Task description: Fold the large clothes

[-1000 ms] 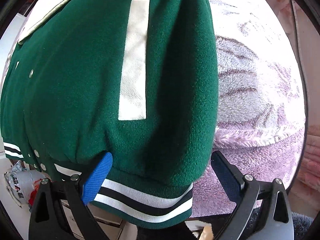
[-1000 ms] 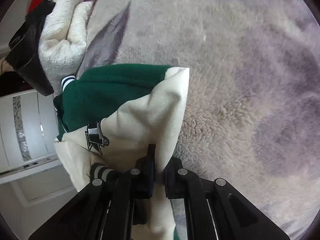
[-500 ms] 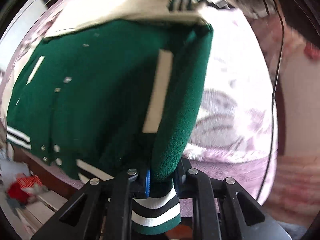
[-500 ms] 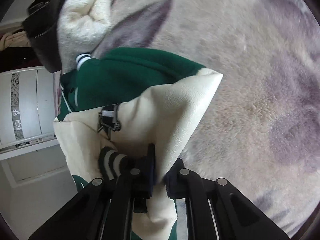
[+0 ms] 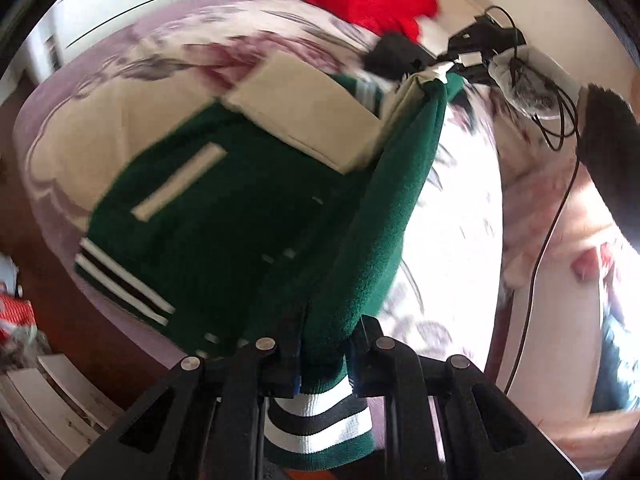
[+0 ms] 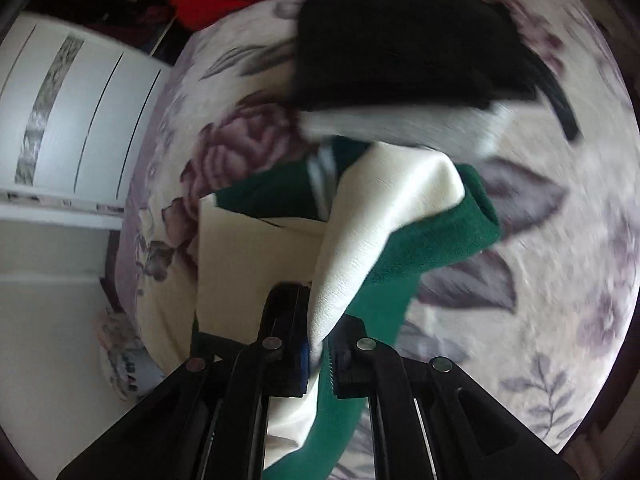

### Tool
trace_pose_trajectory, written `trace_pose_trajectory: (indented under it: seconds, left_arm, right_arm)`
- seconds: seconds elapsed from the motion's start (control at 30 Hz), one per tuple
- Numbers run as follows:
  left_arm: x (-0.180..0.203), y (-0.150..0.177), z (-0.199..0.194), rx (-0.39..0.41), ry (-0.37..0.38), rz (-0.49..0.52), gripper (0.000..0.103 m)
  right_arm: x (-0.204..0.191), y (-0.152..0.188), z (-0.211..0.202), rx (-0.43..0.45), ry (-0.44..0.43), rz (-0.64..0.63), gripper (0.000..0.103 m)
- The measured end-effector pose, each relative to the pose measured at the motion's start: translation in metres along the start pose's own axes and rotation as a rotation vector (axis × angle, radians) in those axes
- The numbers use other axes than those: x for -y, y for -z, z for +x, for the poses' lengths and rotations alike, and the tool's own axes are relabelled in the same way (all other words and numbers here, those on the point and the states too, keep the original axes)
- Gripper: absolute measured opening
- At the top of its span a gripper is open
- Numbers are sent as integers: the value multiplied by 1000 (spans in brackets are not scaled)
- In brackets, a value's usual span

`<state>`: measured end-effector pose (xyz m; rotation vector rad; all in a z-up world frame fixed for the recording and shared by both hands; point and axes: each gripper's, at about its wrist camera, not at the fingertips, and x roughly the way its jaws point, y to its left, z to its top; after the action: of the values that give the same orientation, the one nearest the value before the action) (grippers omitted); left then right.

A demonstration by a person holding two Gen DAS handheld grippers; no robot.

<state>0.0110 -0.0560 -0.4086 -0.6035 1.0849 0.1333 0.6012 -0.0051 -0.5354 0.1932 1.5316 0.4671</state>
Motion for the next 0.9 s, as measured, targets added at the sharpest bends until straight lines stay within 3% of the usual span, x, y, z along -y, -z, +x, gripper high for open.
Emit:
trace_pose_trajectory:
  seconds: [0.13, 0.3, 0.47, 0.6, 0.7, 0.77, 0.8, 0.87, 0.9]
  left_arm:
    - [-65, -21, 4, 17, 65, -157, 13]
    - [-162, -43, 21, 4, 63, -259, 13]
    - [-233, -54, 59, -82, 88, -289, 13]
    - [-267, -52, 98, -144, 105, -284, 14]
    - [-284, -53, 103, -182, 168, -333, 18]
    - [-292, -53, 100, -214, 219, -390, 27]
    - [-295, -53, 97, -227, 222, -409, 32]
    - [-300, -45, 83, -239, 223, -453, 66]
    - [-302, -41, 74, -231, 224, -480, 71]
  right_arm:
    - [-115, -21, 56, -28, 91, -59, 7]
    - [-222, -34, 147, -76, 222, -104, 7]
    - [-272, -35, 238, -106, 378, -127, 7]
    - [-274, -34, 284, -115, 448, -106, 7]
    - [-268, -32, 291, -129, 401, -91, 15]
    - [-264, -28, 280, -138, 295, -96, 42]
    - [-261, -23, 271, -158, 235, -96, 46]
    - [-250, -5, 245, -186, 148, -78, 50]
    - [-242, 10, 230, -200, 91, -65, 51]
